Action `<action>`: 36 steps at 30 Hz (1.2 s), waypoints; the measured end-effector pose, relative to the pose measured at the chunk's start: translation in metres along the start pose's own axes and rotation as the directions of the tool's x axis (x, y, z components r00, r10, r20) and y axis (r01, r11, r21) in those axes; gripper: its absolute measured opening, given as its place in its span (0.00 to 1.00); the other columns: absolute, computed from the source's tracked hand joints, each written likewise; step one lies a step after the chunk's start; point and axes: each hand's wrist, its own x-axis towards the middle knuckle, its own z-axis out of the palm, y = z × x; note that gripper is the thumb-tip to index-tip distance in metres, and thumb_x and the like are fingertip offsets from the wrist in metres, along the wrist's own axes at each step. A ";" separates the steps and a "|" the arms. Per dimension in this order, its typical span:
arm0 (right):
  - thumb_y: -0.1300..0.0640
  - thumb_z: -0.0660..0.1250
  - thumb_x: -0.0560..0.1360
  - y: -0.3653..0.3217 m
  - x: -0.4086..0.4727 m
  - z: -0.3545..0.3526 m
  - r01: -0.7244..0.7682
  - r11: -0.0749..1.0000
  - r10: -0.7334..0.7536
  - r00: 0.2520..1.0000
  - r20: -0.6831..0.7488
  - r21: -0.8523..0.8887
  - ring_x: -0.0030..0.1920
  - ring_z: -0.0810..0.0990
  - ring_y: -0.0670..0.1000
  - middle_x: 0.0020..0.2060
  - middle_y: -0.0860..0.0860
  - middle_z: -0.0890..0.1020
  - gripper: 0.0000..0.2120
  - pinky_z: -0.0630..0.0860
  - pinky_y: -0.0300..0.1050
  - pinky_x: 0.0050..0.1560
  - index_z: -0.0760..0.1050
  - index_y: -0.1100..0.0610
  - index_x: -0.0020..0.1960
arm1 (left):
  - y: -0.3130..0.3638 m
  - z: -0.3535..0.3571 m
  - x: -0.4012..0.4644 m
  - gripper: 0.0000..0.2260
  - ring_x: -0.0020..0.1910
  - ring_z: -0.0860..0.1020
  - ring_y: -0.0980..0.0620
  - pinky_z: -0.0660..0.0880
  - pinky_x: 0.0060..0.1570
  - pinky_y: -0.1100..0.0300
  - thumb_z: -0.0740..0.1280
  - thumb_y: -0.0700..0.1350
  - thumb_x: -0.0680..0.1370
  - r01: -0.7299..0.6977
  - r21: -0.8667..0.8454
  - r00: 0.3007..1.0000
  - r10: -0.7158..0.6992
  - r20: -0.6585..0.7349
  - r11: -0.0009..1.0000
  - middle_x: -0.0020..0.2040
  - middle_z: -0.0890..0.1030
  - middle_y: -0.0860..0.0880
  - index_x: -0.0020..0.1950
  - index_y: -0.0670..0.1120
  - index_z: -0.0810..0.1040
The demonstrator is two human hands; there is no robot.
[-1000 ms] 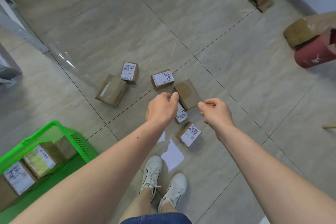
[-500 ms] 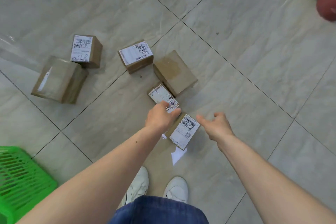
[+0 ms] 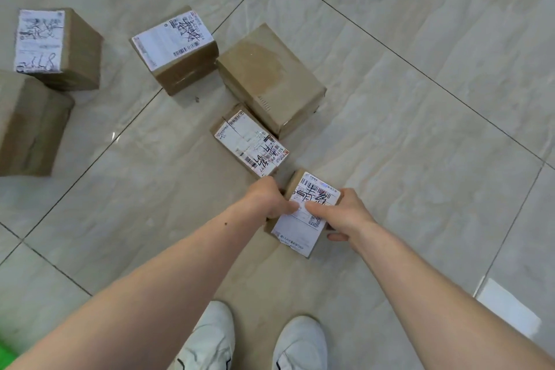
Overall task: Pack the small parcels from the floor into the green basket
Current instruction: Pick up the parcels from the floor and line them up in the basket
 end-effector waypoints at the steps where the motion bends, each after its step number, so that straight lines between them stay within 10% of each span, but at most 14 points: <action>1: 0.52 0.77 0.67 -0.001 -0.001 -0.001 0.002 1.000 -0.002 1.000 0.005 0.002 0.47 0.83 0.54 0.52 0.53 0.83 0.27 0.76 0.43 0.32 0.71 0.56 0.61 | 0.001 0.000 0.000 0.16 0.53 0.82 0.44 0.80 0.55 0.49 0.73 0.48 0.73 -0.004 -0.001 1.000 0.004 0.009 1.000 0.55 0.83 0.43 0.57 0.40 0.79; 16: 0.38 0.76 0.55 -0.104 -0.191 -0.041 0.165 0.983 -0.168 0.985 -0.038 -0.078 0.48 0.84 0.50 0.50 0.50 0.85 0.35 0.76 0.45 0.41 0.76 0.56 0.56 | 0.034 -0.090 -0.194 0.11 0.53 0.82 0.45 0.78 0.58 0.49 0.70 0.46 0.75 -0.034 -0.383 0.992 -0.014 -0.122 0.923 0.52 0.85 0.45 0.55 0.45 0.83; 26: 0.59 0.77 0.68 -0.222 -0.397 -0.033 0.461 0.878 -0.455 0.887 0.077 -0.126 0.51 0.84 0.52 0.52 0.52 0.85 0.19 0.80 0.53 0.57 0.76 0.56 0.56 | 0.032 -0.204 -0.388 0.11 0.54 0.82 0.44 0.78 0.58 0.48 0.70 0.47 0.75 -0.187 -0.570 0.933 -0.037 -0.358 0.800 0.53 0.85 0.44 0.54 0.45 0.83; 36: 0.52 0.79 0.62 -0.293 -0.537 0.029 0.638 0.737 -0.586 0.768 0.260 -0.221 0.52 0.84 0.54 0.53 0.54 0.84 0.25 0.79 0.56 0.58 0.72 0.54 0.54 | -0.025 -0.275 -0.531 0.12 0.40 0.76 0.48 0.70 0.41 0.59 0.69 0.50 0.76 -0.261 -0.676 0.821 -0.210 -0.531 0.689 0.45 0.83 0.46 0.51 0.43 0.83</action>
